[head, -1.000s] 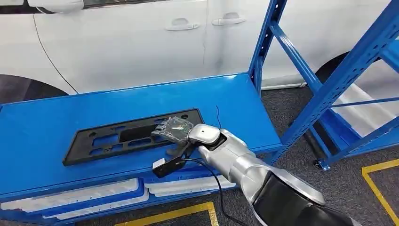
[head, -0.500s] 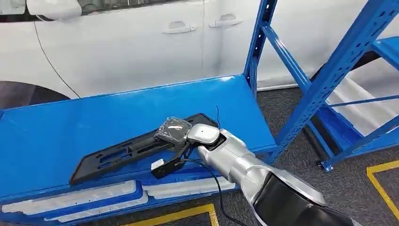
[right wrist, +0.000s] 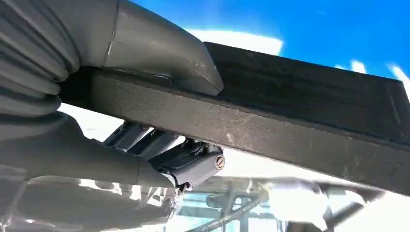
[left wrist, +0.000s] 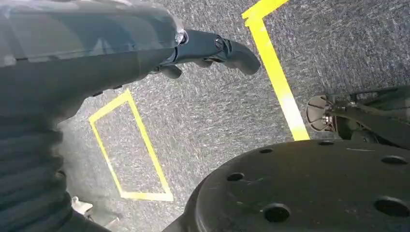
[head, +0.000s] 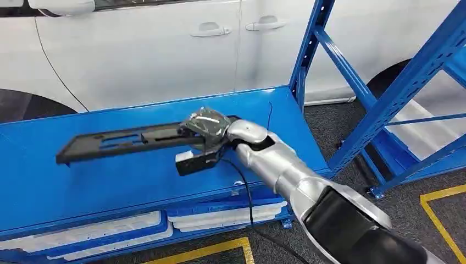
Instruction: Take the parts from the cabinet and place them on the table.
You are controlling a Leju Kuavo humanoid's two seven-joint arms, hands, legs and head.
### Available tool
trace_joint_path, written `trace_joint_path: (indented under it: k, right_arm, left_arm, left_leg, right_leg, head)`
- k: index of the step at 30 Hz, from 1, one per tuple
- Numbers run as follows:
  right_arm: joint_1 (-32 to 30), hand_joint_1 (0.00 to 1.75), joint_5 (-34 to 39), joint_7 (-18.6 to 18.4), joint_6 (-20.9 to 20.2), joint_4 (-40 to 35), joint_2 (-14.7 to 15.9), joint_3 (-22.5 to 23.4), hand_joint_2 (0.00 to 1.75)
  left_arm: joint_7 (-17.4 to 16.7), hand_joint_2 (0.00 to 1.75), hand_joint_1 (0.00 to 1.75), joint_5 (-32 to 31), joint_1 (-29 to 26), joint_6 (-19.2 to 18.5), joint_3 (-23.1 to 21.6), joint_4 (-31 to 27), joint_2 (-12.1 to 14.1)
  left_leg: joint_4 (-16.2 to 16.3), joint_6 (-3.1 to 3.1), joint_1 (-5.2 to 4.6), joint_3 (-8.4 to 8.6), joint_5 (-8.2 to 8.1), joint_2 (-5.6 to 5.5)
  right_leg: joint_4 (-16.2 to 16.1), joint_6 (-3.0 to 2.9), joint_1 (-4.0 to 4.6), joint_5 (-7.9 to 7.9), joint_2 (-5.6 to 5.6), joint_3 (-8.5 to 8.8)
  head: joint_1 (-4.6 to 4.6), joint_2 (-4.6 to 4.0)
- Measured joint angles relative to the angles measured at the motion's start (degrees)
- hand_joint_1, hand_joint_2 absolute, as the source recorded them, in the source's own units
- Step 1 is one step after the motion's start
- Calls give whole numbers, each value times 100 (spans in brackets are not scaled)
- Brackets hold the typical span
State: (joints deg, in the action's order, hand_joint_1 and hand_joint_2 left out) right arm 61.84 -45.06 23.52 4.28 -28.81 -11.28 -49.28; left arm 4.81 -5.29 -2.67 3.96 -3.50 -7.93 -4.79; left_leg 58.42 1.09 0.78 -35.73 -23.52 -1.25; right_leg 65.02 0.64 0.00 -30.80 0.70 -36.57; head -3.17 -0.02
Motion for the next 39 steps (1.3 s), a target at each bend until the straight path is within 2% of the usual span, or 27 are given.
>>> trace_joint_path:
  k: [2,3,4,5,7,8,10,12,13,14,17,18,19,20,21,22,23,25,28,29,30,32,33,34,36,38,39]
  right_arm:
    - [58,175,655,222,-474,-352,113,348,175]
    - [69,175,930,275,-717,-527,174,484,175]
    - [73,175,1204,301,-938,-719,234,612,175]
    - [79,175,1440,317,-1110,-905,286,723,175]
    - [103,175,1987,366,-1461,-1331,395,973,175]
    - [109,175,2212,391,-1584,-1504,441,1077,175]
    - [101,175,2728,413,-1853,-1825,542,1234,175]
    - [29,175,3349,441,-2142,-2166,735,1339,175]
    - [-37,175,3672,467,-2279,-2380,850,1403,175]
    - [-96,175,3919,505,-2389,-2531,931,1457,175]
    - [-304,175,4528,660,-2673,-2848,1211,1586,175]
    - [-441,175,4702,725,-2767,-2932,1311,1617,175]
    - [-596,175,4775,815,-2808,-3001,1390,1636,175]
    - [-730,175,4783,885,-2801,-3064,1456,1652,175]
    - [-863,175,4777,951,-2775,-3123,1506,1654,175]
    - [-989,175,4777,1048,-2760,-3192,1543,1654,175]
    - [-1127,175,4783,1135,-2773,-3243,1554,1654,175]
    - [-1413,175,4783,1247,-2834,-3315,1558,1645,175]
    - [-1774,175,4810,1315,-2970,-3341,1512,1590,175]
    - [-1851,175,4832,1317,-3038,-3359,1471,1566,175]
    - [-1886,175,4845,1317,-3099,-3374,1431,1547,175]
    - [-1974,175,4948,1307,-3234,-3389,1357,1516,175]
    - [-2043,175,4989,1296,-3296,-3409,1326,1507,175]
    - [-2106,175,5013,1274,-3346,-3438,1307,1494,175]
    - [-2184,175,5087,1208,-3477,-3532,1285,1481,175]
    - [-2209,175,5148,1167,-3566,-3687,1250,1481,175]
    - [-2211,175,5157,1151,-3582,-3752,1246,1481,175]
  left_arm:
    - [0,0,0,13,-2,0,4,0,0]
    - [0,0,0,20,-3,0,13,0,0]
    - [0,0,0,35,-8,4,20,0,0]
    - [0,0,0,44,-9,9,26,0,-2]
    - [0,0,0,48,-10,9,41,0,-20]
    - [0,0,0,46,-11,9,48,0,-42]
    - [15,0,0,48,-12,13,77,0,-35]
    - [39,0,0,48,-23,13,98,0,-35]
    - [50,0,0,48,-27,13,103,0,-20]
    - [55,0,0,48,-40,13,105,0,-24]
    - [107,0,0,55,-24,22,125,0,-17]
    - [125,0,0,72,-18,26,140,0,-15]
    - [136,0,0,101,-19,26,153,0,-17]
    - [138,0,0,118,-22,26,164,0,-15]
    - [140,0,0,148,-37,24,186,0,-15]
    - [155,175,0,188,-65,20,210,0,-13]
    - [190,175,0,245,-95,20,234,0,-18]
    - [293,175,0,359,-110,13,306,0,-20]
    - [450,175,0,448,-147,7,411,0,-37]
    - [518,175,0,477,-157,7,437,0,-44]
    - [586,175,0,481,-164,4,463,0,-44]
    - [671,175,0,496,-175,2,520,0,-50]
    - [704,175,0,494,-182,2,538,0,-50]
    - [739,175,0,494,-185,2,544,0,-50]
    - [774,175,0,494,-187,4,560,0,-50]
    - [813,175,0,492,-189,4,566,0,-52]
    - [826,175,0,490,-189,4,566,0,-52]
  left_leg:
    - [4,18,-8,1,-10,1]
    - [7,22,-11,2,-13,-3]
    - [7,24,-15,11,-15,-11]
    - [7,23,-22,20,-18,-23]
    - [6,16,-51,50,-30,-33]
    - [4,11,-44,48,-30,-32]
    - [16,-35,-50,30,-31,-42]
    - [-24,-93,-37,44,-18,-47]
    - [-1,-114,-69,13,-51,-31]
    - [118,-146,-62,-10,-142,-15]
    - [1382,-217,-14,-583,-756,-15]
    - [1719,-244,-8,-753,-834,-15]
    - [1759,-260,-5,-789,-769,-14]
    - [1532,-273,-1,-693,-594,-14]
    - [1075,-284,6,-469,-335,-13]
    - [531,-293,23,-203,-90,-6]
    - [87,-300,44,-3,-25,37]
    - [76,-153,35,34,-82,-21]
    - [46,-57,50,31,-60,-35]
    - [33,-33,62,36,-53,-26]
    - [33,-5,65,32,-57,-16]
    - [33,4,60,27,-61,-11]
    - [34,7,60,27,-63,-12]
    - [34,8,61,29,-64,-16]
    - [36,6,61,35,-65,-29]
    - [36,-21,60,52,-69,-33]
    - [52,-61,40,45,-73,-41]
  right_leg:
    - [904,33,-13,-386,-8,-419]
    - [1146,32,-14,-427,-9,-544]
    - [1122,19,-14,-339,-9,-547]
    - [841,-10,-9,-126,-8,-428]
    - [-245,-136,43,443,-4,71]
    - [-618,-212,85,490,5,227]
    - [-679,-192,104,512,-13,227]
    - [-699,-217,112,517,-15,232]
    - [-808,-228,8,580,-42,301]
    - [-861,-244,18,593,-45,337]
    - [-857,-264,4,594,-58,351]
    - [-853,-261,2,590,-58,356]
    - [-846,-250,-6,582,-55,363]
    - [-833,-234,-19,567,-48,365]
    - [-800,-212,-36,544,-27,365]
    - [-762,-186,-50,514,-9,366]
    - [-712,-147,-32,473,13,360]
    - [-680,-100,12,449,44,315]
    - [-692,-29,17,436,40,332]
    - [-586,2,2,350,21,306]
    - [-302,26,0,153,2,169]
    - [652,62,-24,-315,-6,-275]
    - [1068,70,-25,-448,-7,-474]
    - [1214,70,-30,-427,-8,-560]
    - [701,39,-34,-66,-9,-331]
    - [-453,-34,-21,432,-4,245]
    - [-675,-50,2,400,21,326]
  head:
    - [0,0]
    - [0,0]
    - [0,0]
    - [0,0]
    - [0,0]
    - [0,0]
    - [0,0]
    - [2,0]
    - [0,0]
    - [-2,0]
    - [0,0]
    - [0,0]
    - [0,0]
    - [0,0]
    - [0,0]
    - [0,0]
    - [0,0]
    - [0,0]
    - [0,0]
    - [2,0]
    - [2,0]
    - [2,0]
    - [2,0]
    - [2,0]
    - [2,0]
    - [2,0]
    - [0,0]
